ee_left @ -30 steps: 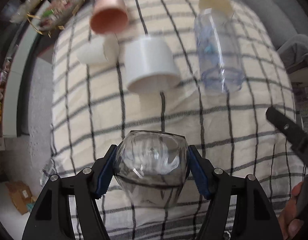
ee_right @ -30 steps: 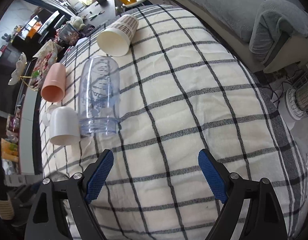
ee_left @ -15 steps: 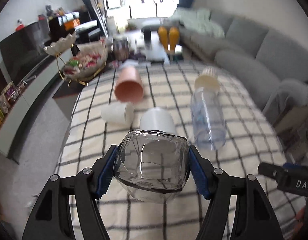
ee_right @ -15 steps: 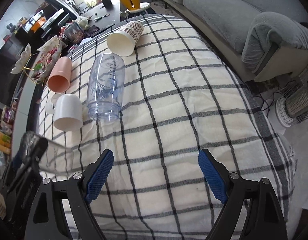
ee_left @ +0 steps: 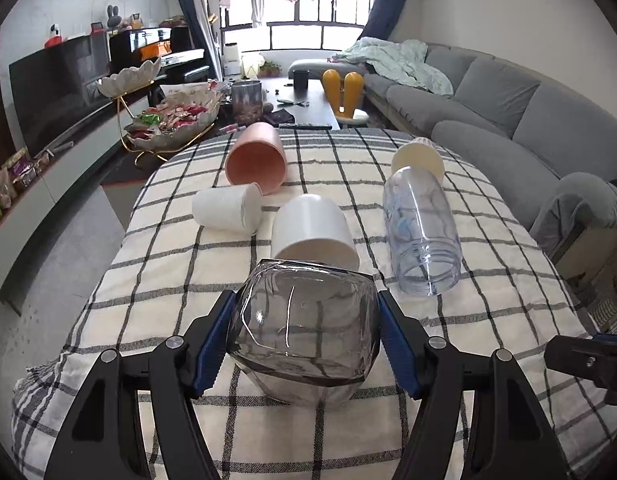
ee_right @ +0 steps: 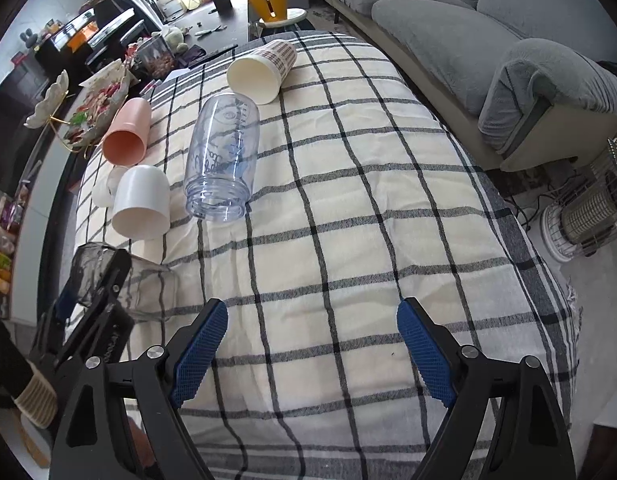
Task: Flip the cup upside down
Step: 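Lower the clear glass cup rim-down onto the cloth and open the left gripper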
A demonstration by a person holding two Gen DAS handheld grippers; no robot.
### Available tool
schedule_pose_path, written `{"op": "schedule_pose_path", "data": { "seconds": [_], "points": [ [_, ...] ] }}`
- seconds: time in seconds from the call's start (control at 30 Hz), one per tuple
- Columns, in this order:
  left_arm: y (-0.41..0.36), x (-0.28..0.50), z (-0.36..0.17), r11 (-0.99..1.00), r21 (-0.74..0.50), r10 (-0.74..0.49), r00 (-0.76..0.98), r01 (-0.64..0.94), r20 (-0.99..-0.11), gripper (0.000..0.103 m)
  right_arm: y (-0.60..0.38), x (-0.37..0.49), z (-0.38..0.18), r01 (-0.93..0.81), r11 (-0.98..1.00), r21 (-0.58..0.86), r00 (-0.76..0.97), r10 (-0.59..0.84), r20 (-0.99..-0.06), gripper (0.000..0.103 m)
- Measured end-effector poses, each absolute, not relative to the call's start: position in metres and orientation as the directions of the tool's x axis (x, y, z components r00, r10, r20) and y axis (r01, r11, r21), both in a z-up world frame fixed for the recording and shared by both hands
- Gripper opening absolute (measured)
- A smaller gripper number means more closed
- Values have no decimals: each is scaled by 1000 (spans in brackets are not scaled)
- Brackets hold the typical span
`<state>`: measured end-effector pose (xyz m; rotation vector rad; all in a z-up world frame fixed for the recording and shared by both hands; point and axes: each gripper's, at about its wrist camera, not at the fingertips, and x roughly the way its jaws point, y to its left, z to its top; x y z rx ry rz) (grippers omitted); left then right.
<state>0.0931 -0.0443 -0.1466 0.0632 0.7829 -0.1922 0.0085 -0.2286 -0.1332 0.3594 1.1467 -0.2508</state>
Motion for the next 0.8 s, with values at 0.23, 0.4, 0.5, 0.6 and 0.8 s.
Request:
{"op": "schedule_pose_path", "data": {
  "seconds": [0.23, 0.4, 0.5, 0.6, 0.8],
  "points": [
    [-48, 88, -148, 977, 6, -147, 694, 213, -705, 69, -230, 8, -133, 378, 913, 155, 396, -8, -918, 87],
    [-48, 86, -149, 977, 7, -144, 681, 213, -718, 76, -229, 7, -131, 375, 914, 155, 403, -10, -915, 87],
    [-46, 86, -149, 978, 7, -139, 672, 210, -727, 78, -229, 7, -131, 372, 916, 152, 408, -14, -913, 87],
    [-43, 84, -145, 980, 3, -133, 670, 199, -730, 81, -229, 6, -130, 372, 915, 153, 416, -17, -909, 87],
    [-39, 76, -136, 978, -10, -146, 655, 207, -741, 85, -227, 2, -119, 366, 923, 122, 457, -64, -887, 87]
  ]
}}
